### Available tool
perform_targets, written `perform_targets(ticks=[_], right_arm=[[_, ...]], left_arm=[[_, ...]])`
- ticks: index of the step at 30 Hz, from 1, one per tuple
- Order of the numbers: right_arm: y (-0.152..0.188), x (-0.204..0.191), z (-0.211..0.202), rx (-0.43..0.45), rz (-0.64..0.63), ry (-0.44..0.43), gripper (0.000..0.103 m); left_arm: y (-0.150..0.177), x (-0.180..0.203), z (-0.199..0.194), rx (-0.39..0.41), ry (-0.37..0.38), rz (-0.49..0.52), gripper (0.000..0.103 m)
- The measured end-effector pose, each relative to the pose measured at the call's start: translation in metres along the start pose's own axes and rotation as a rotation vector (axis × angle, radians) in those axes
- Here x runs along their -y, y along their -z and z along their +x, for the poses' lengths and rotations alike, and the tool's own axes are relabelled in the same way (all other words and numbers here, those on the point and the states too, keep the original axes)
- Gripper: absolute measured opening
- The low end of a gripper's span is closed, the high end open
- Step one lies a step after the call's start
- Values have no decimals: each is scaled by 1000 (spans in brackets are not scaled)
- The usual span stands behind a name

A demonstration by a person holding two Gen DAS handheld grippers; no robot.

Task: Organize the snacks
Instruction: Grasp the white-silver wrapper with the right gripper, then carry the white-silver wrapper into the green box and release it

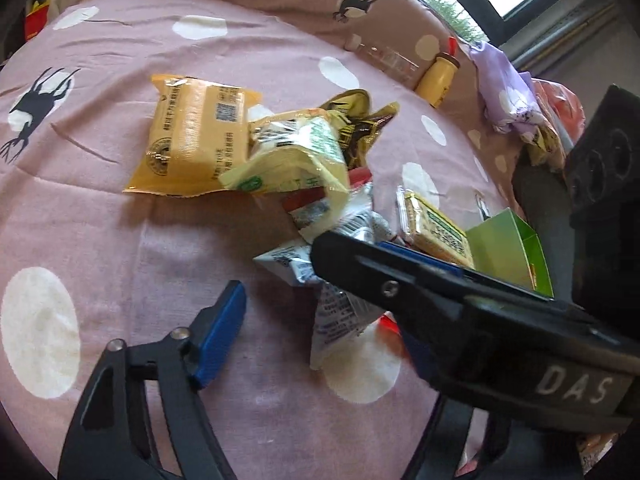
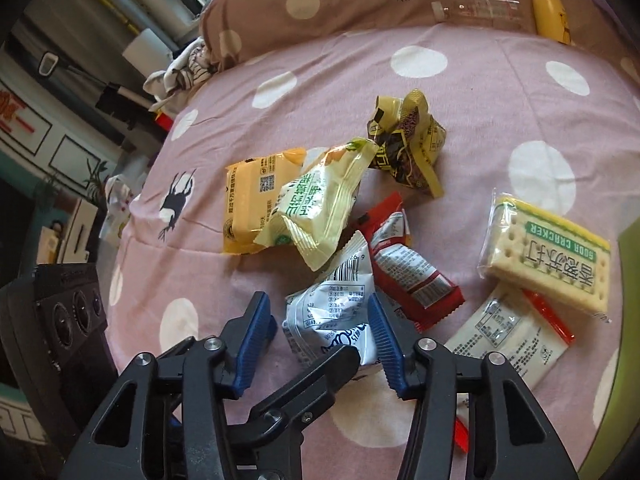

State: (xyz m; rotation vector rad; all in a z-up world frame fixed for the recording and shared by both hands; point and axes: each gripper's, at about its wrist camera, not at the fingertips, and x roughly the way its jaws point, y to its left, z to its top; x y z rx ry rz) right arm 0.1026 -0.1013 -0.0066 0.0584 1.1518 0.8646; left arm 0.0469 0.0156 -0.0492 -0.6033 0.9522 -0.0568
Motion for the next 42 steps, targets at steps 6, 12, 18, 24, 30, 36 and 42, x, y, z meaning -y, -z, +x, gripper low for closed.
perform_targets(ticks=[6,12,18,24,30,36,42], right_arm=[[6,2,2,8,2,-11,45],[16,-3,-10,48,-8,-29,45],[29,-9,-41,143,-11,-50,45],[47,-4,-73,240,36,-36,45],[56,16,-119,358,77,-17,45],[61,56,-159,465,163,9,45],[74,109,-190,543,298,32,45]], left_arm=[[5,5,3,-18,44,25,42],[11,15,-9,3,11,76,38],[17,32,-31,57,16,159,38],[28,56,-42,77,45,255,38],[31,100,-49,118,90,347,37],[26,156,-34,122,139,460,37],[27,207,-6,76,210,554,37]])
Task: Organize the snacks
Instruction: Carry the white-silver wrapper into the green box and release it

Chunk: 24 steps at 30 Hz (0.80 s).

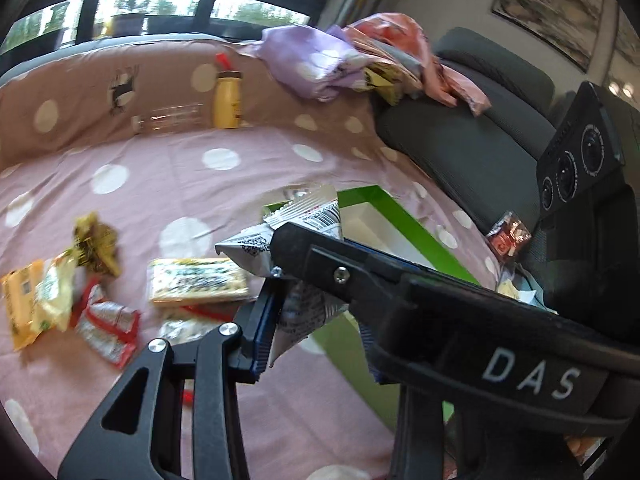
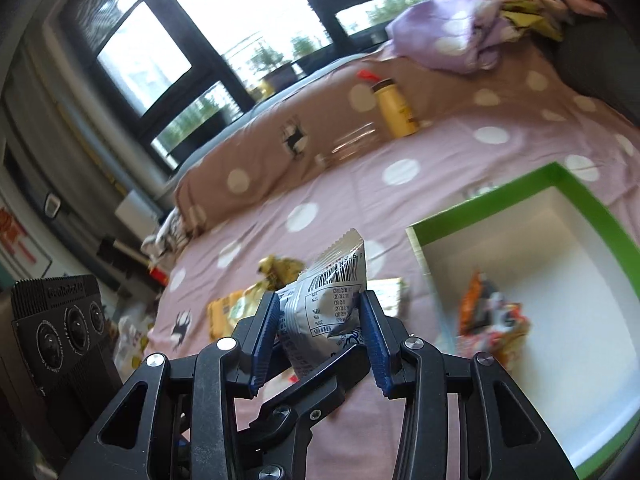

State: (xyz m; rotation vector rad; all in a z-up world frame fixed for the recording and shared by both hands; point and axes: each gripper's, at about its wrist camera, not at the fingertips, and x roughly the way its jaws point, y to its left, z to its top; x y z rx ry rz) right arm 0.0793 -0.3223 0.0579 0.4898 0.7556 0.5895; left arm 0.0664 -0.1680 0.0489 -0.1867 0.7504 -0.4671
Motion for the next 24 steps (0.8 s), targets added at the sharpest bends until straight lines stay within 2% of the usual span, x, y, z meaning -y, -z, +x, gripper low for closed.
perform_targets(ticks=[11,24], right_arm=[[-12,71,-30,82,201,62,45],[-8,120,-35,80,365,143,45]], left_arm=[[-18,54,55,-78,86,137,37],[-14,74,99,-176,145,155,36]])
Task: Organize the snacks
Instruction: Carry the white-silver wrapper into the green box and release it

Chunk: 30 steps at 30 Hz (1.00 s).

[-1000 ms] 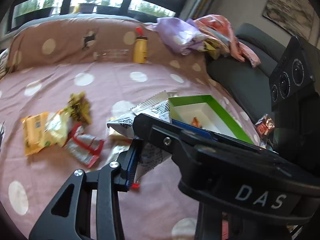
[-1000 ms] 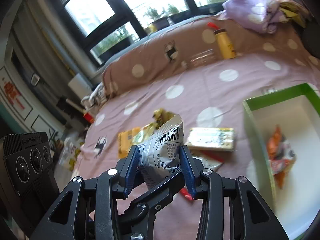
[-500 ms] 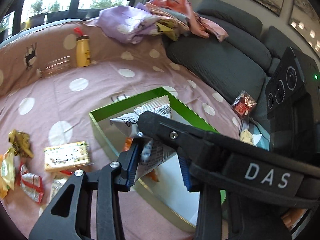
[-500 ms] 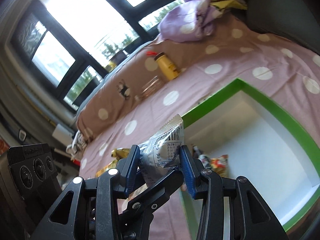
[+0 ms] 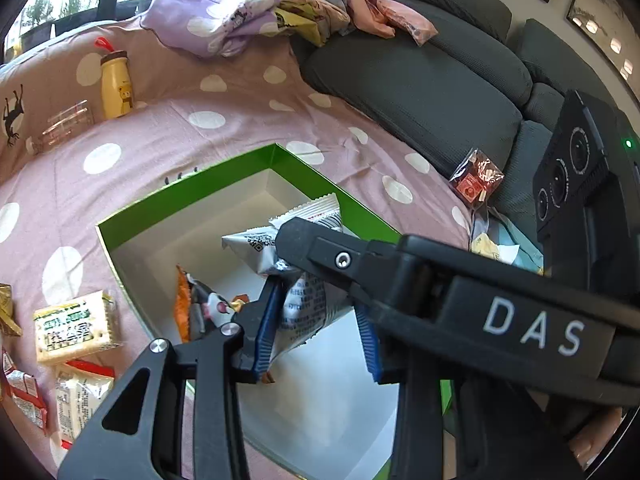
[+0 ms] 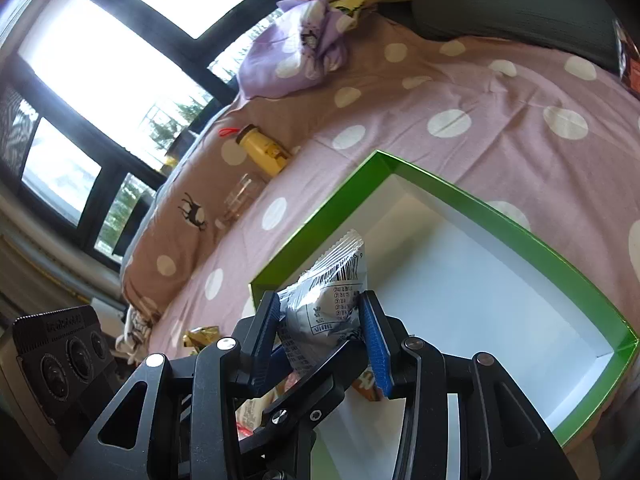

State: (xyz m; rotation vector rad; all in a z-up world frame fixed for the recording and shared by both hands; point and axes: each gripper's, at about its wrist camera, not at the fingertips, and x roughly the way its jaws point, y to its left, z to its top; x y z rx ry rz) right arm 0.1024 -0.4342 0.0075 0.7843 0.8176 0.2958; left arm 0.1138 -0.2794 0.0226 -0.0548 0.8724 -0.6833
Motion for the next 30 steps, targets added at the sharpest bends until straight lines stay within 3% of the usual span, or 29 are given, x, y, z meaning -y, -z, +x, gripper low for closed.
perform_targets(ticks=[6,30], right_arm=[[-2,12,6,-19,43,48,45],[-3,34,16,-66,113,101,45]], left_arm=[[2,-4,17,-45,40,-45,36],[6,-6,37,-97,41,-86,36]])
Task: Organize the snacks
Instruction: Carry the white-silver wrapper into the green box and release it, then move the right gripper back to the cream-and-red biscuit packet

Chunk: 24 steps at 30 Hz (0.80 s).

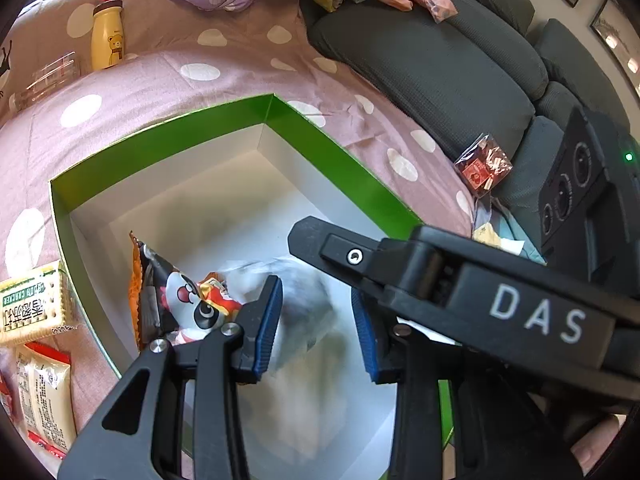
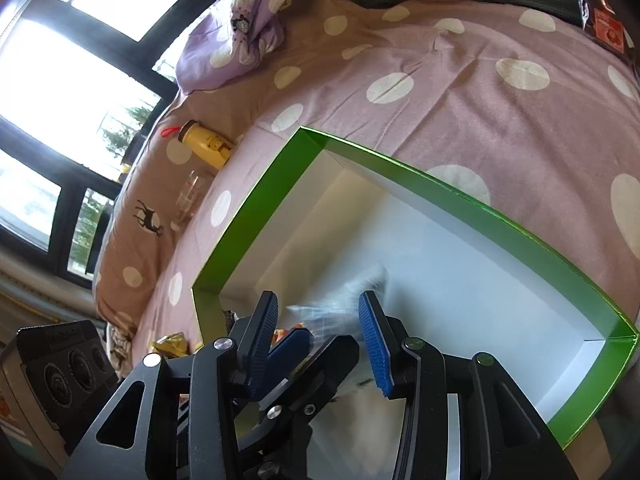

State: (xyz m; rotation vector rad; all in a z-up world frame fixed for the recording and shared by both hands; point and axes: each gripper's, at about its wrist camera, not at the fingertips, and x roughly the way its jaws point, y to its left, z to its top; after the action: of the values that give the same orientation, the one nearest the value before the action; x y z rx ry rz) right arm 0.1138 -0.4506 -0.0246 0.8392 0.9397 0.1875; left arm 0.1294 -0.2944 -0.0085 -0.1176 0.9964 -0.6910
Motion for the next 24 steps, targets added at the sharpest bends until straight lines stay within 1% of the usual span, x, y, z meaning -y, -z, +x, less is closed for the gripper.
perform_targets(ticks=[2,6,9,11,12,13,14,15,16,18,20,21,22,23,24], right_arm=[[0,0,-1,4,3,4,45],[1,-2,-3,12,-1,17,45],[2,-6,-5,23,-14,18,46],[4,-11,-8,39,-29,23,49],[5,-14,-10,48,-39,25,52],[6,-18,-11,57,-51,27,56],[7,-21,-12,62,-60,27,57],[9,-24,-13,66,-71,27,60],[9,-27,-13,69,-80,29,65],[12,-35,-13,79,-104,29,72],[14,-43,-14,88,-129,31,77],[16,-46,-14,94,-139,31,81],[17,-49,-14,99,-150,31,82],[19,-54,-15,102,-164,32,82],[21,-57,-14,103,-174,33,82]], left_arm=[[0,0,-3,7,4,1,37],[1,2,-12,24,-24,7,38],[3,-2,-24,48,-29,-5,41],[5,-5,-35,69,-39,-9,47],[7,-6,-40,79,-48,-10,50],[9,-8,-46,91,-60,-10,55],[11,-11,-54,105,-74,-10,61],[13,-13,-60,118,-87,-13,64],[15,-16,-67,133,-101,-19,67],[23,-23,-82,159,-118,-32,71],[32,-34,-101,185,-134,-57,79],[36,-38,-108,196,-141,-67,80],[41,-45,-118,210,-156,-83,82],[45,-49,-126,223,-171,-98,86],[50,-54,-133,237,-187,-115,88]])
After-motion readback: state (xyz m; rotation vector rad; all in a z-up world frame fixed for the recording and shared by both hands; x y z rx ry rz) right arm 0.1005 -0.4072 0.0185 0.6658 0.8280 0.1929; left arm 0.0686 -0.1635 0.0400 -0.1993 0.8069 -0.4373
